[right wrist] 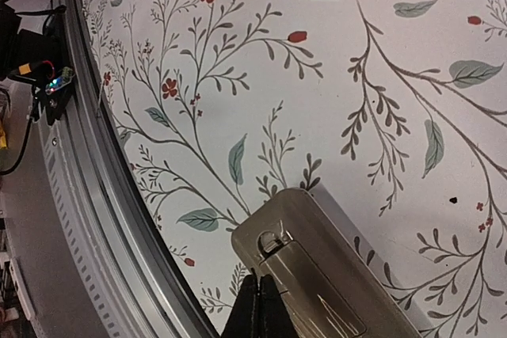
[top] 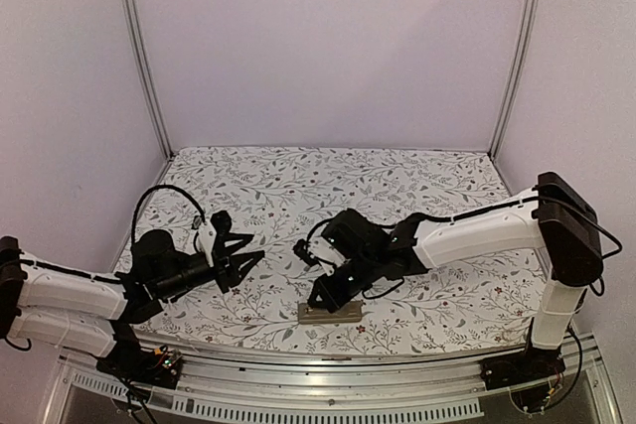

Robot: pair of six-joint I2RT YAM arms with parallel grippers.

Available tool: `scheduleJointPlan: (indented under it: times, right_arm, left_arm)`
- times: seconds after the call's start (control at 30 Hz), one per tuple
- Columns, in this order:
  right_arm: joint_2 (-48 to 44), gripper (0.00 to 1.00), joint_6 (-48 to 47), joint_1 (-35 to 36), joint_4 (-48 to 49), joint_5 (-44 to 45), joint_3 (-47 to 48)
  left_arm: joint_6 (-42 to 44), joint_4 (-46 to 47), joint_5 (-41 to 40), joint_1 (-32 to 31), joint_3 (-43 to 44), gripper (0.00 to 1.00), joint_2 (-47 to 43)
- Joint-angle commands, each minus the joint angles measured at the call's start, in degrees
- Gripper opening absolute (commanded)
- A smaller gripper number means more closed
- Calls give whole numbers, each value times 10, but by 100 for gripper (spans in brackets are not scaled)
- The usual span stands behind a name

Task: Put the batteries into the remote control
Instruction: Press the battery cover on the remote control, then pick up the remote control from the center of the board.

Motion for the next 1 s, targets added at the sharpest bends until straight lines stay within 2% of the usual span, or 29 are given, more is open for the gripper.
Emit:
scheduleJointPlan:
  times: [0.0, 0.13, 0.27, 0.3, 0.33, 0.4, 0.47, 0.5, 0.6, 0.77, 0.97]
  right_arm:
    - [40, 0, -25, -3, 2, -26, -17]
    - [50, 0, -23, -4, -12, -15, -19]
    - [31, 0, -45, -4, -63, 3, 35]
    - [21, 4, -61, -4, -74, 4, 50]
    - [13, 13, -71, -4, -78, 4, 58]
    - [-12, 48, -94, -3, -68, 26, 56]
    - [-40, 89, -141, -2, -45, 52, 33]
    - [-45, 98, -165, -2, -38, 64, 24]
    - [-22, 99, -277, 6, -58, 89, 35]
    - [58, 99, -420, 40, -103, 129, 75]
    - [114, 98, -414, 43, -130, 146, 122]
  left_arm:
    - [-7, 11, -57, 10, -13, 46, -14]
    - [-5, 10, -49, 9, -6, 46, -6]
    - [-5, 9, -40, 10, 0, 46, -2]
    - [-6, 9, -42, 9, 1, 46, -4]
    - [-7, 9, -46, 10, 0, 47, -9]
    - [-7, 9, -59, 11, -1, 50, -25]
    - [-17, 4, -76, 11, -4, 61, -43]
    - [-24, 4, -99, 11, -6, 67, -52]
    - [-42, -8, -149, 13, -11, 76, -77]
    - [-69, -45, -213, 20, -19, 80, -126]
    - [-70, -57, -211, 26, -37, 80, -159]
